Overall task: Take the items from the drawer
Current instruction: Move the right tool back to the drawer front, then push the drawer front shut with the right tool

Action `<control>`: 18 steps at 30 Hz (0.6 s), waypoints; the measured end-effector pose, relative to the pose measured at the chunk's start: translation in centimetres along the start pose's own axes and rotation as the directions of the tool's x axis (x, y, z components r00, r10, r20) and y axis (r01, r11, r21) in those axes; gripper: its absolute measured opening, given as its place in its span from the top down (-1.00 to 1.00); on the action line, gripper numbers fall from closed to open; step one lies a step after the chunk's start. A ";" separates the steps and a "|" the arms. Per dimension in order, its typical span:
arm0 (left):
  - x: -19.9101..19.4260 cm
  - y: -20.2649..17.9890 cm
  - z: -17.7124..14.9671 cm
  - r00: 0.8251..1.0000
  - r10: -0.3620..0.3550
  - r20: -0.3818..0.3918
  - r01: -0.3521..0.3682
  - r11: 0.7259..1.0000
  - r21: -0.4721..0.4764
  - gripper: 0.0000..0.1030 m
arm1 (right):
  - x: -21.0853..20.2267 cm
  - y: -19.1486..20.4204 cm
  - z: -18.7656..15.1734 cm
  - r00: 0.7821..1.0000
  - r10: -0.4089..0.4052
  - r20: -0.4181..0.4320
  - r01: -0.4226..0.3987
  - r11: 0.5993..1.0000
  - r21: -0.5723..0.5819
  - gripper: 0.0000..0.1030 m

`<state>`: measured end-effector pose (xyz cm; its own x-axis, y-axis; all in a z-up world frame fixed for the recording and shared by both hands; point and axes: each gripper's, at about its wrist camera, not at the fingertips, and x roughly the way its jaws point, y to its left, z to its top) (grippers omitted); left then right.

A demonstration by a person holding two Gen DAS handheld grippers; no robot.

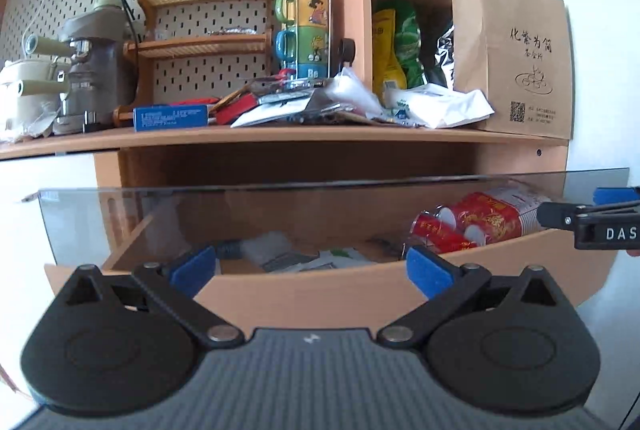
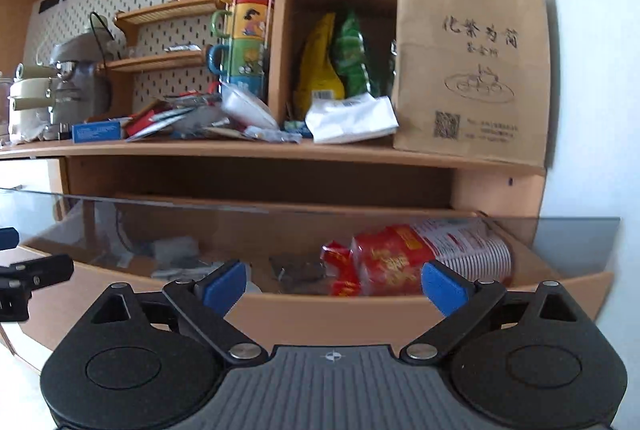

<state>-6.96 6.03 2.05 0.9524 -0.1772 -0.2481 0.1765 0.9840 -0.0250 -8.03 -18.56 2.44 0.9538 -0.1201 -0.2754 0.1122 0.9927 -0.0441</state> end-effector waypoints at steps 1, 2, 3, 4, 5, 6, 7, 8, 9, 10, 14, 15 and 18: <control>0.3 0.0 -0.2 1.000 0.003 -0.009 -0.003 1.000 -0.001 -1.00 | 0.1 -0.2 -0.3 1.000 -0.001 -0.007 0.001 1.000 0.005 -0.89; 0.6 0.0 -0.3 1.000 0.005 -0.020 -0.005 1.000 0.001 -1.00 | 0.3 -0.4 -0.3 1.000 -0.005 -0.002 0.005 1.000 0.011 -0.89; 0.8 0.0 -0.4 1.000 0.016 -0.018 -0.016 1.000 0.010 -1.00 | 0.4 -0.5 -0.4 1.000 -0.009 0.002 0.009 1.000 0.017 -0.89; 0.9 0.0 -0.4 0.999 0.029 -0.012 -0.029 0.999 0.020 -1.00 | 0.6 -0.6 -0.5 1.000 -0.013 0.007 0.013 1.000 0.023 -0.89; 1.1 0.1 -0.3 0.999 0.043 -0.013 -0.043 0.999 0.029 -1.00 | 0.7 -0.8 -0.5 1.000 -0.017 0.011 0.016 0.999 0.028 -0.89; 1.3 0.2 -0.2 0.999 0.050 -0.016 -0.049 0.998 0.024 -1.00 | 1.1 -0.8 -0.5 1.000 -0.019 0.009 0.019 0.999 0.027 -0.89; 1.9 0.1 -0.2 0.999 0.044 -0.024 -0.044 0.999 0.015 -1.00 | 1.4 -0.9 -0.5 1.000 -0.016 0.004 0.016 0.999 0.028 -0.89; 2.7 -0.2 -0.2 0.999 0.036 -0.034 -0.036 0.999 0.004 -1.00 | 2.0 -0.9 -0.4 1.000 -0.009 -0.002 0.009 0.999 0.035 -0.89; 3.1 -0.4 -0.2 0.999 0.037 -0.031 -0.037 0.999 0.002 -1.00 | 2.3 -1.1 -0.4 1.000 -0.004 -0.004 0.004 0.999 0.047 -0.89; 3.2 -0.6 -0.2 0.999 0.042 -0.026 -0.041 0.999 0.013 -1.00 | 2.6 -1.1 -0.5 1.000 -0.006 -0.008 0.006 0.999 0.048 -0.89; 3.8 -1.3 -0.7 0.998 0.066 -0.004 -0.066 0.998 0.016 -1.00 | 3.4 -0.9 -1.1 1.000 -0.019 -0.002 0.019 0.999 0.045 -0.90; 4.0 -1.4 -0.8 0.997 0.072 0.002 -0.072 0.997 0.016 -1.00 | 3.6 -0.9 -1.3 1.000 -0.014 0.004 0.014 0.999 0.050 -0.91; 4.5 -2.4 -1.0 0.995 0.099 0.022 -0.099 0.995 0.006 -1.00 | 4.2 -0.9 -1.4 1.000 -0.012 0.016 0.011 0.998 0.061 -1.00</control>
<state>-3.32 2.87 0.04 0.9704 -0.0792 -0.2280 0.0827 0.9966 0.0058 -4.52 -20.01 -0.06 0.9568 -0.1313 -0.2592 0.1392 0.9902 0.0120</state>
